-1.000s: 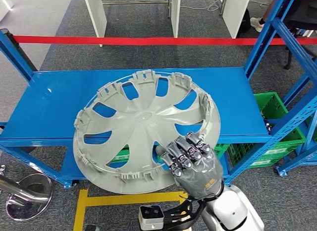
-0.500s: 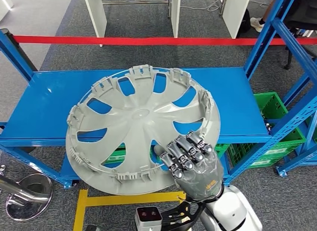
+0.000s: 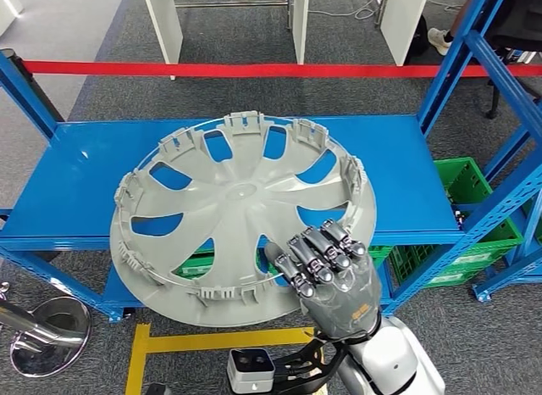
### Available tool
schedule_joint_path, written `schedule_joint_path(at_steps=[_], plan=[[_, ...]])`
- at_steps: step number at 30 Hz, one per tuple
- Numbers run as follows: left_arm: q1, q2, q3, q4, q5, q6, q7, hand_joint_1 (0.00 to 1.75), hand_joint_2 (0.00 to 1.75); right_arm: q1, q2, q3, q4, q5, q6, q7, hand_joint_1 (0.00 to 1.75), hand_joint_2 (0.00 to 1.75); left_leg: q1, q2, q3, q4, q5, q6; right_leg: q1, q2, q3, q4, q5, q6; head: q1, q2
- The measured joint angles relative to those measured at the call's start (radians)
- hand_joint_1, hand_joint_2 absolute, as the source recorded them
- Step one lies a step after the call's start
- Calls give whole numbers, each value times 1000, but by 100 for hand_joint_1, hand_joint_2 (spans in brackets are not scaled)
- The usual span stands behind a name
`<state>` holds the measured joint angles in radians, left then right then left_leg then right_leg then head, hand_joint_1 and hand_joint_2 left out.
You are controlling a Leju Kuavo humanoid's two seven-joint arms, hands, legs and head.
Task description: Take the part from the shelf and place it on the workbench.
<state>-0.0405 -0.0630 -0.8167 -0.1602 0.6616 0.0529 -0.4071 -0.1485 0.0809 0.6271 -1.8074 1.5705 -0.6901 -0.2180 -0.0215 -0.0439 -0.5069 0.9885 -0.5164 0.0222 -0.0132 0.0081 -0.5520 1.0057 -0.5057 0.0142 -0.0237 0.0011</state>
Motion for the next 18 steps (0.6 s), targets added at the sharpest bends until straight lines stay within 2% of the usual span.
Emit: schedule_joint_path(at_steps=[18], plan=[[-6,19,-23,0,-19,24,41,0,175,-3,0,-6,-4,0,0,-52,175,175,-2,0,-2,6,-2,2,-2,0,0,0,1,2,0,0]])
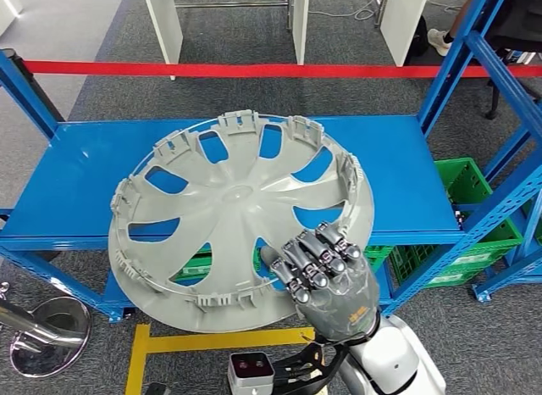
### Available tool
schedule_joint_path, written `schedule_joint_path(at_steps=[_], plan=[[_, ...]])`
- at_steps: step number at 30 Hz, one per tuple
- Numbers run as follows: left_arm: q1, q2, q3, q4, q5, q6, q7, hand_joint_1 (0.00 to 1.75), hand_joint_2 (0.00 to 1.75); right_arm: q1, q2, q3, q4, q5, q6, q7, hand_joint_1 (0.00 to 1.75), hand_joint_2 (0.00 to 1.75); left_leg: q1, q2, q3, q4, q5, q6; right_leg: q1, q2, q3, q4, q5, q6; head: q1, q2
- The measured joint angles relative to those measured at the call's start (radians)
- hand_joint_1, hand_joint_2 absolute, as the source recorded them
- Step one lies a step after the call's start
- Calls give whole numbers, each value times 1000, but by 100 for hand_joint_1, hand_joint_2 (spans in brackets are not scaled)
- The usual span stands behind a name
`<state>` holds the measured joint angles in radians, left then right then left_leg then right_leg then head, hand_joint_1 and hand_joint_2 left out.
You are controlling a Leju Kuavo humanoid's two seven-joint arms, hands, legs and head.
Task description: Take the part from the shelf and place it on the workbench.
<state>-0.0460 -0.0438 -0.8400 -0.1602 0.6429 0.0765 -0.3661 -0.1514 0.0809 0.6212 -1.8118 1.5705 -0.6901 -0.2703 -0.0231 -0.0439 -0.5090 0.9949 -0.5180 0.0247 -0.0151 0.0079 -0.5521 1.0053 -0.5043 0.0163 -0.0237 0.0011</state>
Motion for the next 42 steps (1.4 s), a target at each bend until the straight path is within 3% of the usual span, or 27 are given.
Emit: schedule_joint_path(at_steps=[5,8,10,12,13,14,15,16,18,20,23,25,27,28,29,30,32,34,37,38,40,42], plan=[[-2,12,-10,0,-11,6,19,0,175,10,6,-18,-21,0,0,-26,175,175,-1,0,-5,9,-1,6,-1,0,0,-1,5,8,0,0],[-5,15,-17,0,-16,9,23,0,175,14,10,-29,-32,0,0,-36,175,175,4,3,-4,-4,13,18,1,0,-7,8,-4,18,1,0],[-9,17,-21,0,-21,11,27,0,175,19,12,-38,-38,0,0,-49,175,175,7,7,-4,-14,22,24,4,-2,-42,81,-58,20,4,0],[-12,22,-28,0,-29,13,34,0,175,33,14,-51,-44,0,0,-69,175,175,7,9,-9,-10,25,26,5,-3,-100,214,-117,18,5,0],[-13,25,-32,0,-33,14,37,0,175,42,15,-59,-46,0,0,-80,175,175,6,9,-11,-7,24,26,5,-3,-120,262,-126,17,5,0],[-16,28,-35,0,-38,15,41,0,175,51,17,-68,-47,0,0,-90,175,175,6,9,-12,-4,24,26,5,-3,-126,274,-115,15,5,0],[-19,30,-39,0,-41,15,44,0,175,57,19,-76,-47,0,0,-99,175,175,6,8,-13,-2,23,26,5,-3,-113,247,-86,13,6,0],[-22,33,-42,0,-45,15,47,0,175,62,23,-84,-48,0,0,-106,175,175,6,8,-13,0,22,24,5,-2,-85,187,-48,10,6,0],[-30,35,-49,0,-51,16,55,0,175,69,32,-98,-51,0,0,-118,175,175,4,6,-18,6,19,17,8,1,-20,68,-4,3,5,0],[-37,37,-56,0,-56,21,65,0,175,74,41,-111,-57,0,0,-124,175,175,4,6,-25,11,21,8,11,4,5,22,-2,-1,4,0],[-41,41,-66,0,-62,26,78,0,175,83,52,-130,-62,0,0,-128,175,175,5,10,-35,24,11,-7,7,0,2,5,4,-11,4,0],[-44,45,-69,0,-63,27,83,0,175,87,59,-138,-64,0,0,-130,175,175,9,18,-64,94,-46,-20,2,-6,-4,-3,12,-24,-1,0],[-47,45,-73,0,-65,29,92,0,175,91,64,-145,-65,0,0,-136,175,175,18,24,-110,222,-118,-33,4,-13,-15,-1,18,-29,-5,0],[-48,45,-75,0,-65,30,98,0,175,94,66,-149,-65,0,0,-139,175,175,23,25,-126,272,-137,-37,5,-17,-20,1,21,-30,-5,0],[-49,45,-76,0,-66,32,103,0,175,97,67,-153,-66,0,0,-142,175,175,27,25,-127,290,-136,-41,5,-19,-26,3,24,-29,-5,0],[-49,46,-77,0,-66,34,108,0,175,100,69,-156,-66,0,0,-144,175,175,32,26,-109,269,-115,-44,5,-21,-31,7,26,-27,-5,0],[-51,47,-78,0,-66,38,114,0,175,102,74,-160,-68,0,0,-147,175,175,40,30,-36,144,-55,-50,4,-23,-40,13,31,-22,-5,0],[-55,48,-79,0,-66,39,118,0,175,103,80,-165,-74,0,0,-151,175,175,40,31,18,37,-25,-49,7,-24,-50,18,40,-11,-5,0],[-57,50,-81,0,-65,40,126,0,175,106,86,-173,-81,0,0,-160,175,175,33,30,11,14,-14,-33,5,-24,-64,18,60,8,-5,0],[-57,51,-82,0,-65,40,128,0,175,109,86,-176,-82,0,0,-162,175,175,32,32,4,13,-6,-24,3,-22,-71,23,54,13,-5,0],[-57,53,-84,0,-62,43,131,0,175,115,86,-182,-85,0,0,-165,175,175,32,35,-17,9,13,-5,2,-17,-97,78,-9,18,-3,0],[-59,57,-84,0,-58,47,133,0,175,120,86,-187,-88,0,0,-171,175,175,26,36,-42,10,31,6,4,-13,-134,200,-102,17,3,0]])
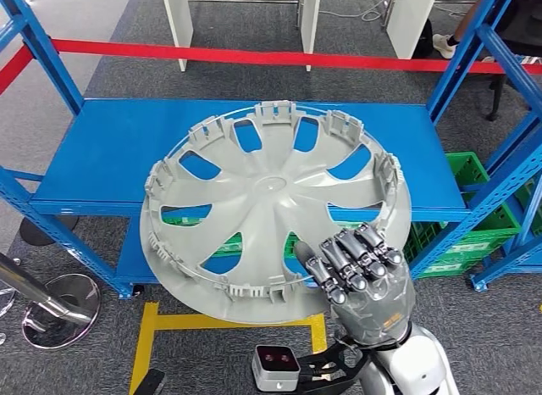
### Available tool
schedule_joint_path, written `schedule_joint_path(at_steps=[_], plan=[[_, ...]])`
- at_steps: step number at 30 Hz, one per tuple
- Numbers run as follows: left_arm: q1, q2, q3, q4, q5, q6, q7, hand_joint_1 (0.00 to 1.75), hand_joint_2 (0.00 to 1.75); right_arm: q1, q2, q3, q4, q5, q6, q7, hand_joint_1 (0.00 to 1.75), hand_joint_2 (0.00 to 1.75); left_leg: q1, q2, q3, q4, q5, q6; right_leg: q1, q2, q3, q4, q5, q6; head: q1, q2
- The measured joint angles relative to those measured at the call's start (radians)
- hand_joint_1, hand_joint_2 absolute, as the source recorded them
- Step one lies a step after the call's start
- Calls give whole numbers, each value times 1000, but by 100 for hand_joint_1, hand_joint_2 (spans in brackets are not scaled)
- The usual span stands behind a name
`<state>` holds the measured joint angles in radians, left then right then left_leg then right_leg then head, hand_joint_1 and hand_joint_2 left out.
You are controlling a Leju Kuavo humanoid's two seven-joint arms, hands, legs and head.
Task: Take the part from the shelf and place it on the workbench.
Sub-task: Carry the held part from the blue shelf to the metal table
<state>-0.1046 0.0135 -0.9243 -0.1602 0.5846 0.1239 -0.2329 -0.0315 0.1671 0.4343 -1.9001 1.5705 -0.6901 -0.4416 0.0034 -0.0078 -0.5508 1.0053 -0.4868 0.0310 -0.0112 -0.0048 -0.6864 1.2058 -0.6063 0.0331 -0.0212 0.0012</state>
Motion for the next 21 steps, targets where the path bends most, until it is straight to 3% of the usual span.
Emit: schedule_joint_path(at_steps=[1,2,3,4,6,7,9,11,12,14,16,17,18,19,21], plan=[[0,2,0,0,2,3,2,0,175,2,0,-2,-1,0,0,-3,175,175,-4,0,-13,1,9,3,1,1,-11,60,-26,-2,2,0],[-1,2,0,0,2,4,4,0,175,4,0,-5,-2,0,0,-6,175,175,-8,0,-25,2,18,4,2,1,-11,96,-28,-5,2,0],[-1,3,0,0,2,6,6,0,175,6,0,-8,-3,0,0,-8,175,175,-12,0,-38,5,26,5,4,2,5,99,-10,-9,3,0],[-1,3,-1,0,2,7,8,0,175,7,0,-11,-5,0,0,-9,175,175,-14,0,-49,7,34,6,8,2,40,65,19,-16,3,0],[-1,2,-2,0,0,9,11,0,175,8,1,-16,-9,0,0,-10,175,175,-18,-1,-66,13,47,3,17,4,142,-73,55,-30,3,0],[-2,1,-3,0,-2,9,13,0,175,7,2,-17,-13,0,0,-12,175,175,-19,-2,-72,15,53,-1,20,5,188,-142,54,-34,2,0],[-4,0,-6,0,-6,10,16,0,175,7,4,-17,-18,0,0,-15,175,175,-19,-2,-81,15,70,-10,24,6,231,-215,38,-35,2,0],[-6,1,-9,0,-9,12,22,0,175,9,6,-19,-21,0,0,-17,175,175,-19,-2,-88,16,79,-20,22,2,220,-228,49,-37,3,0],[-6,2,-10,0,-10,13,26,0,175,10,7,-20,-22,0,0,-17,175,175,-19,-2,-94,27,62,-26,19,0,212,-232,59,-42,3,0],[-6,3,-12,0,-12,14,31,0,175,12,11,-22,-24,0,0,-18,175,175,-13,-1,-117,100,-24,-38,15,-6,195,-236,83,-52,1,0],[-7,2,-16,0,-15,16,35,0,175,13,14,-25,-25,0,0,-19,175,175,-5,-1,-137,222,-107,-50,16,-8,169,-234,103,-55,-2,0],[-8,3,-18,0,-17,16,38,0,175,14,15,-26,-25,0,0,-21,175,175,-1,-1,-138,267,-115,-54,16,-10,155,-230,111,-55,-2,0],[-9,3,-20,0,-18,17,41,0,175,14,15,-27,-25,0,0,-22,175,175,2,-1,-129,288,-99,-58,16,-12,139,-225,119,-54,-2,0],[-10,3,-22,0,-19,18,44,0,175,15,16,-28,-26,0,0,-23,175,175,4,-1,-106,277,-69,-60,16,-13,123,-218,126,-52,-2,0],[-13,3,-25,0,-22,20,50,0,175,16,18,-30,-30,0,0,-25,175,175,8,0,-20,167,-29,-60,16,-13,95,-202,137,-45,-3,0]])
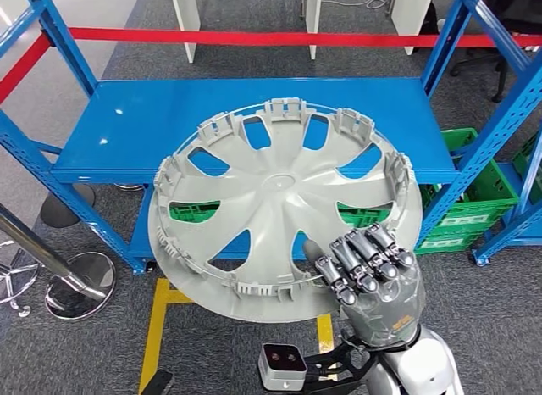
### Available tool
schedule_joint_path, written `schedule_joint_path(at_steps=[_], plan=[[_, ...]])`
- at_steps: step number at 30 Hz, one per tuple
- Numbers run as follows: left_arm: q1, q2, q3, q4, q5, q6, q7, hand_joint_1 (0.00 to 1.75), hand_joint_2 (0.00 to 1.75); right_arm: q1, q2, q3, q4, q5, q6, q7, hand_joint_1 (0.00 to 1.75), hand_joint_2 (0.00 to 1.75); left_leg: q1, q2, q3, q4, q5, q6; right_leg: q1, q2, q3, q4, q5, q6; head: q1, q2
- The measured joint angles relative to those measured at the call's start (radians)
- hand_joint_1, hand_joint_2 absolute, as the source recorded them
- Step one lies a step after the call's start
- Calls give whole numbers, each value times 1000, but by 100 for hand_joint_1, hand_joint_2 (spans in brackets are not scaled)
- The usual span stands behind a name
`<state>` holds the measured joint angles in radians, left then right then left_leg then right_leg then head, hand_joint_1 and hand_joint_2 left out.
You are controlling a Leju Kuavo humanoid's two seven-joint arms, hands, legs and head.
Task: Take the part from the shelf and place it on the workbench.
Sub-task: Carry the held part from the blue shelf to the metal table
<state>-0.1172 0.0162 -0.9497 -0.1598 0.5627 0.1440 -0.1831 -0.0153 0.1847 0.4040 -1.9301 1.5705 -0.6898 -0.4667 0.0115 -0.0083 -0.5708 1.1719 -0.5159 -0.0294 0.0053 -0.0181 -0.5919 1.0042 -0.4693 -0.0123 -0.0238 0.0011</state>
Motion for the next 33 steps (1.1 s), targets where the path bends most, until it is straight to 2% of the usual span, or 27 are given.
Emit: schedule_joint_path(at_steps=[2,3,5,6,7,8,10,11,12,13,14,15,17,18,19,20,21,22,23,25,26,27,28,29,30,31,33], plan=[[-4,0,-5,0,-7,6,6,0,175,1,2,-3,-8,0,0,-3,175,175,-3,-1,78,-124,-14,10,1,-1,-19,13,11,10,1,0],[-6,-1,-8,0,-11,10,11,0,175,1,3,-5,-11,0,0,-6,175,175,-6,-2,94,-156,-27,15,1,-1,-26,16,19,17,1,0],[-7,-2,-15,0,-17,14,23,0,175,3,4,-10,-17,0,0,-16,175,175,-9,0,87,-173,-22,30,-3,-1,-37,19,30,30,1,0],[-7,-2,-18,0,-18,14,30,0,175,5,4,-14,-19,0,0,-23,175,175,-8,2,78,-176,-14,39,-5,2,-46,28,16,35,1,0],[-7,-3,-21,0,-19,15,37,0,175,7,4,-19,-21,0,0,-29,175,175,-7,4,67,-179,-3,49,-6,6,-58,52,-16,40,3,0],[-7,-3,-24,0,-19,18,44,0,175,10,4,-24,-23,0,0,-34,175,175,-7,6,54,-180,9,57,-7,10,-73,94,-63,43,5,0],[-8,-3,-26,0,-18,23,56,0,175,12,4,-33,-26,0,0,-41,175,175,-10,6,25,-179,32,65,-8,14,-101,218,-152,46,9,0],[-9,-4,-27,0,-18,24,60,0,175,13,4,-37,-27,0,0,-44,175,175,-12,6,11,-178,43,65,-8,14,-106,269,-166,47,10,0],[-9,-5,-27,0,-18,25,62,0,175,14,4,-40,-28,0,0,-45,175,175,-13,6,-4,-177,54,65,-8,14,-98,296,-155,46,11,0],[-9,-6,-27,0,-18,25,64,0,175,14,4,-42,-28,0,0,-46,175,175,-14,7,-20,-175,65,64,-8,15,-76,289,-126,44,11,0],[-10,-6,-28,0,-18,25,66,0,175,15,4,-44,-29,0,0,-47,175,175,-15,6,-33,-173,76,62,-7,15,-36,247,-94,42,11,0],[-10,-7,-28,0,-18,25,66,0,175,14,4,-45,-29,0,0,-48,175,175,-16,6,-45,-170,85,59,-7,15,18,180,-76,38,11,0],[-11,-8,-29,0,-18,25,67,0,175,14,5,-46,-33,0,0,-49,175,175,-19,5,-62,-162,103,52,-6,17,126,28,-88,33,11,0],[-11,-8,-30,0,-18,25,68,0,175,14,5,-46,-35,0,0,-49,175,175,-19,5,-68,-161,113,48,-4,19,155,-18,-102,30,11,0],[-11,-8,-31,0,-18,25,68,0,175,14,6,-47,-37,0,0,-50,175,175,-20,4,-71,-161,123,43,-2,19,164,-41,-106,27,11,0],[-11,-7,-32,0,-17,25,69,0,175,14,7,-48,-37,0,0,-50,175,175,-19,4,-75,-161,129,38,-4,18,156,-43,-102,22,11,0],[-10,-7,-33,0,-17,25,70,0,175,14,7,-49,-37,0,0,-50,175,175,-18,5,-80,-156,121,33,-4,17,144,-43,-93,16,11,0],[-10,-6,-33,0,-17,25,72,0,175,14,7,-51,-37,0,0,-52,175,175,-16,5,-86,-138,93,28,-6,14,132,-43,-83,7,11,0],[-9,-6,-33,0,-16,25,73,0,175,14,8,-53,-37,0,0,-54,175,175,-14,5,-95,-99,45,23,-7,11,119,-44,-71,0,9,0],[-9,-7,-34,0,-15,26,75,0,175,16,11,-56,-38,0,0,-61,175,175,-10,5,-115,22,-58,15,-3,7,96,-43,-47,-9,6,0],[-9,-8,-34,0,-13,27,75,0,175,17,13,-58,-39,0,0,-67,175,175,-8,5,-120,81,-83,12,-1,5,82,-41,-35,-10,4,0],[-9,-8,-34,0,-11,27,75,0,175,18,14,-60,-40,0,0,-73,175,175,-6,5,-115,118,-79,11,0,5,66,-37,-23,-10,4,0],[-9,-8,-34,0,-9,28,75,0,175,20,16,-62,-40,0,0,-80,175,175,-4,5,-97,122,-52,10,1,4,46,-31,-12,-9,4,0],[-9,-8,-34,0,-8,29,75,0,175,22,18,-64,-40,0,0,-86,175,175,-3,5,-67,95,-18,10,1,4,27,-23,-4,-6,4,0],[-10,-8,-34,0,-8,30,76,0,175,24,21,-66,-41,0,0,-93,175,175,-2,5,-23,39,4,11,0,4,9,-13,3,-4,4,0],[-10,-7,-34,0,-7,30,77,0,175,26,24,-68,-43,0,0,-99,175,175,-3,5,26,-34,7,13,1,4,-6,-3,8,0,4,0],[-12,-6,-35,0,-8,31,83,0,175,27,31,-71,-47,0,0,-108,175,175,-7,4,94,-148,-21,21,2,3,-25,10,20,10,5,0]])
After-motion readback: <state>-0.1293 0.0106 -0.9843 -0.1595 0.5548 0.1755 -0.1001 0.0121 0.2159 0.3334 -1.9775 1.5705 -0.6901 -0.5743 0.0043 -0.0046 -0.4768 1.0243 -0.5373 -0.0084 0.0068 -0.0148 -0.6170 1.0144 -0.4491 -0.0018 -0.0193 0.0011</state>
